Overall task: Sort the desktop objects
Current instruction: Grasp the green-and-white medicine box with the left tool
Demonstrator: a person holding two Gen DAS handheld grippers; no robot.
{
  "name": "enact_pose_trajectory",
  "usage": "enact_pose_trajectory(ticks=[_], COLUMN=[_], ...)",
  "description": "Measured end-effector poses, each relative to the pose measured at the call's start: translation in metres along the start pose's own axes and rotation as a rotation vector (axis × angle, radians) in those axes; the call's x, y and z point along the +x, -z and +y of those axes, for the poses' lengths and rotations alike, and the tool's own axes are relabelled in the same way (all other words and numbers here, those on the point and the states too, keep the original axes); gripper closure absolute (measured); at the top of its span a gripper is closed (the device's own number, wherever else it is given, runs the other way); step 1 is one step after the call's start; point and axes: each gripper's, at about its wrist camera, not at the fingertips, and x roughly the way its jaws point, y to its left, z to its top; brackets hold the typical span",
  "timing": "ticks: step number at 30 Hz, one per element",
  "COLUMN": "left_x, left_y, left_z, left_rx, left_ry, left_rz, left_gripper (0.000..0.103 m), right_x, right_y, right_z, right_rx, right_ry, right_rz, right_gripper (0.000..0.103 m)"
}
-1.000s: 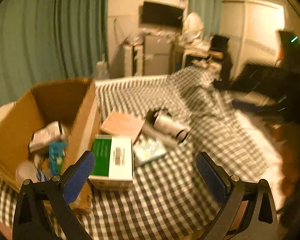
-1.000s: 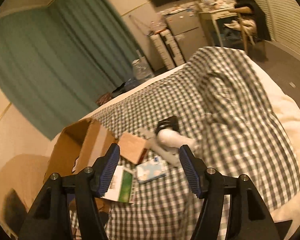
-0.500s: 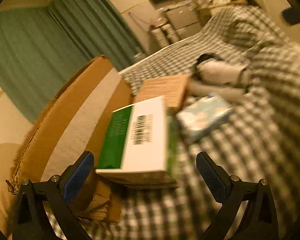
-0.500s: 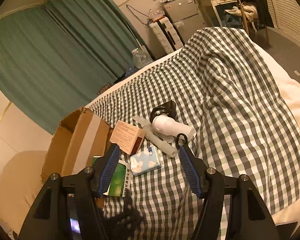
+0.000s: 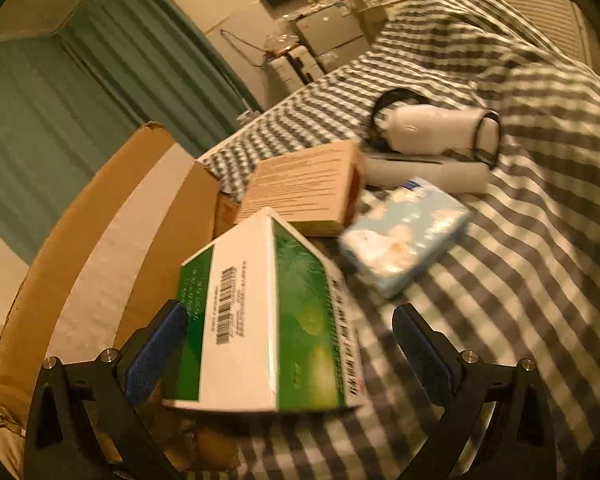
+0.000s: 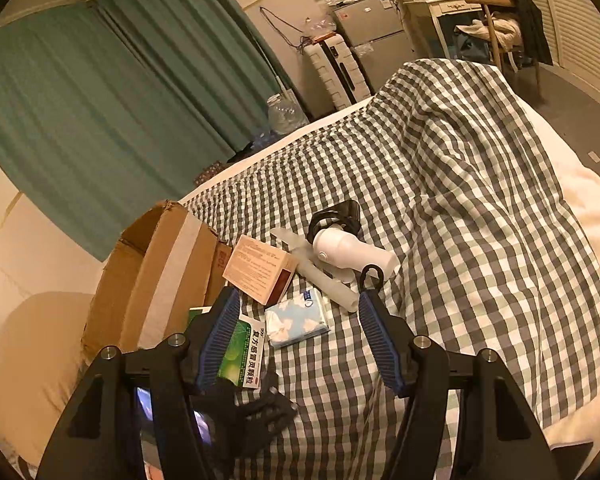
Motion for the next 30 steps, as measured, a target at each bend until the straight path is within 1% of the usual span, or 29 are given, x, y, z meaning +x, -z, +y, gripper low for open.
enact_pose_trajectory(ticks=[1,5,6,7,9,11,12,13,14,15,18,20,21,23,24,25,27,28,30], left_x=[-0.001,-0.018,-0.022,-0.025,-0.024,-0.021,-0.017,-0.014,-0.008,-0.006,0.003,0.009,0.01,0.005,0.001,-0.003,-0.011,-0.017,-0.02], left_y=[-0.001,-0.006,-0.006,-0.003,-0.001,0.004,0.004,0.004,0.003,0.003,-0.004,-0.008,-0.008,-0.004,-0.003,-0.001,0.002,0.006,0.01], left_z=[0.003,0.013,0.013,0.016,0.014,0.012,0.011,0.012,0.011,0.011,0.012,0.011,0.008,0.01,0.011,0.014,0.024,0.033,0.036], left_rx=[-0.013,-0.187,-0.212,-0.237,-0.249,-0.266,-0.28,-0.285,-0.28,-0.276,-0.269,-0.249,-0.228,-0.207,-0.215,-0.229,-0.274,-0.313,-0.329], left_ry=[0.009,0.146,0.157,0.141,0.084,-0.01,-0.04,-0.105,-0.143,-0.16,-0.17,-0.119,-0.053,0.041,0.092,0.143,0.221,0.268,0.312], left_rz=[0.001,0.006,0.001,0.002,0.008,0.032,0.04,0.049,0.056,0.058,0.067,0.088,0.092,0.084,0.079,0.07,0.046,0.041,0.048], left_gripper=[0.0,0.0,0.0,0.0,0.0,0.0,0.0,0.0,0.0,0.0,0.0,0.0,0.0,0.0,0.001,0.008,0.014,0.017,0.018], right_x=[0.0,0.005,0.006,0.006,0.005,0.005,0.006,0.006,0.006,0.005,0.003,0.005,0.008,0.012,0.014,0.015,0.02,0.023,0.032], right_y=[0.0,-0.001,-0.001,-0.001,0.0,-0.001,-0.001,-0.001,-0.001,-0.001,-0.001,-0.001,0.0,0.001,0.001,0.002,0.003,0.004,0.007], right_z=[-0.001,-0.001,0.0,0.001,0.002,0.002,0.002,0.002,0.002,0.002,-0.001,-0.002,-0.002,-0.002,-0.001,0.0,0.003,0.005,0.009], right_rx=[0.001,0.009,0.004,-0.001,-0.006,-0.005,-0.003,-0.001,-0.001,-0.001,0.002,0.005,0.004,0.001,-0.004,-0.01,-0.031,-0.041,-0.063], right_ry=[0.004,0.006,0.004,0.006,0.007,0.008,0.008,0.008,0.007,0.003,0.001,-0.002,-0.003,-0.007,-0.011,-0.014,-0.021,-0.019,-0.019], right_rz=[-0.001,0.006,0.011,0.011,0.008,0.006,0.008,0.009,0.01,0.008,0.002,0.009,0.018,0.029,0.035,0.041,0.066,0.079,0.114], right_gripper=[0.041,0.041,0.041,0.041,0.041,0.041,0.041,0.041,0.041,0.041,0.041,0.041,0.041,0.041,0.041,0.041,0.041,0.041,0.041])
